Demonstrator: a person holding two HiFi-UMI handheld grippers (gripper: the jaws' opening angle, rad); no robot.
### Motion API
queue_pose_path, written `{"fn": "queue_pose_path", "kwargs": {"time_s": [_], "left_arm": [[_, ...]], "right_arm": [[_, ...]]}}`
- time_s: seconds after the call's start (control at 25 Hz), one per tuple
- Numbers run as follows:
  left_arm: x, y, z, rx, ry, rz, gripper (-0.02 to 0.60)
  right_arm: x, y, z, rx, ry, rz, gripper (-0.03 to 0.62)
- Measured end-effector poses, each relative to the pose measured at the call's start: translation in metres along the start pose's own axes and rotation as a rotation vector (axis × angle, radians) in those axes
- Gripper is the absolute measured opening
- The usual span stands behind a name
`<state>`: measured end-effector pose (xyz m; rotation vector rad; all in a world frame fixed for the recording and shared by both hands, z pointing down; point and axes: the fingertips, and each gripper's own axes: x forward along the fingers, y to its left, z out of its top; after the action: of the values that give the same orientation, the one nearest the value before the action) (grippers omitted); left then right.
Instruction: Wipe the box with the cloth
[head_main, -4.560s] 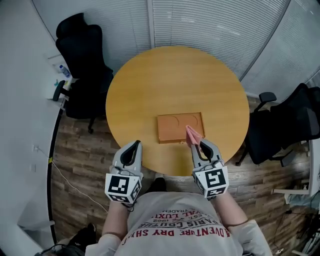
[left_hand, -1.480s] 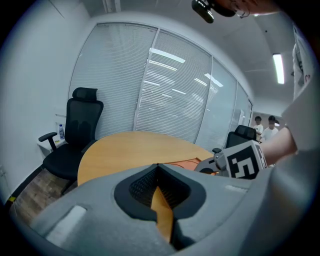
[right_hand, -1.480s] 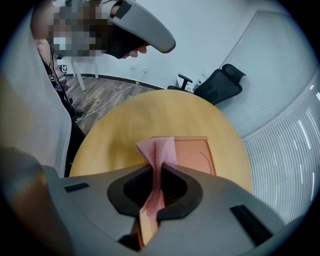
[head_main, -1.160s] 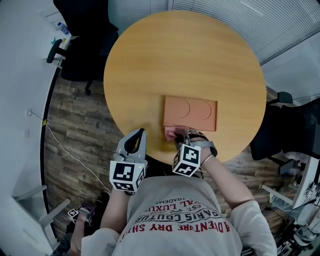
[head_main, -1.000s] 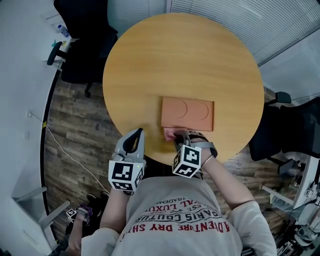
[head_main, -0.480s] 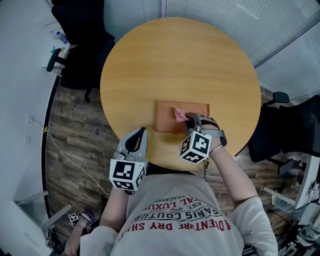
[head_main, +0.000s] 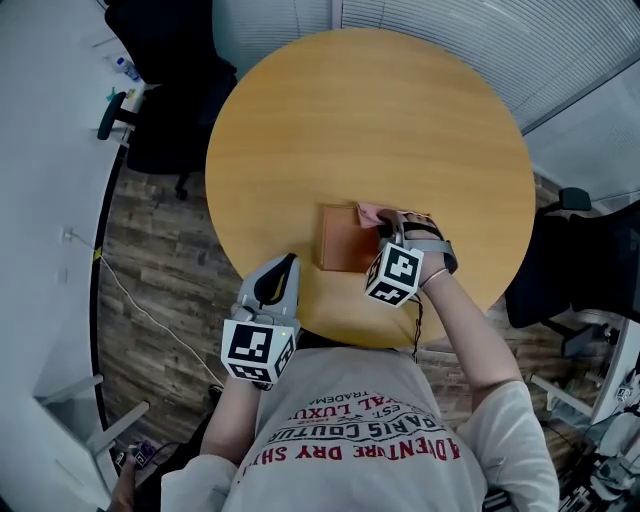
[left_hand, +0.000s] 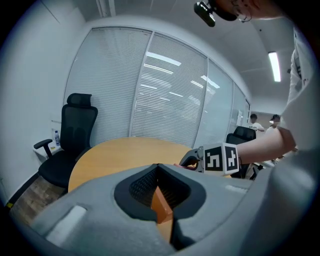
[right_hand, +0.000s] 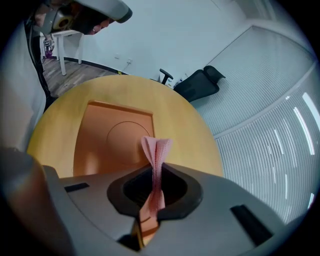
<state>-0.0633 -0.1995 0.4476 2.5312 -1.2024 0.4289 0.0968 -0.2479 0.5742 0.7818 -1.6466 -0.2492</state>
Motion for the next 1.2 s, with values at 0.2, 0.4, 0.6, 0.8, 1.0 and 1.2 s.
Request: {"fn": "queue_pose_path", "kwargs": {"time_s": [0.2,0.4,0.6,0.8,1.0,1.2], "left_arm": [[0.008,0.003,0.002,-0.003,-0.008,-0.012,0.008],[0.014,0.003,0.003,0.008,-0.001,-0.013,0.008],[0.015,0.0,-0.001,0.001,0.003,-0.015,0.008],[0.015,0.001,-0.004,-0.005,0.01,-0.014,0.008],[0.012,-0.005,-0.006,-0.01,0.012,-0.011,0.008],[0.01,-0.011,-0.007,-0.014,0.006,-0.012,0.008]], "right_arm": [[0.015,0.008,-0.001,0.001,-0.001,0.048,0.029],[0.018,0.015,-0.002,0.005,-0.006,0.083,0.029],[0.013,0.021,0.0,-0.015,-0.012,0.11,0.029],[0.007,0.033,-0.003,-0.025,0.005,0.151,0.029],[-0.004,0.048,-0.006,-0.043,0.014,0.18,0.029],[-0.011,0.057,-0.008,-0.051,0.012,0.183,0.029]]}}
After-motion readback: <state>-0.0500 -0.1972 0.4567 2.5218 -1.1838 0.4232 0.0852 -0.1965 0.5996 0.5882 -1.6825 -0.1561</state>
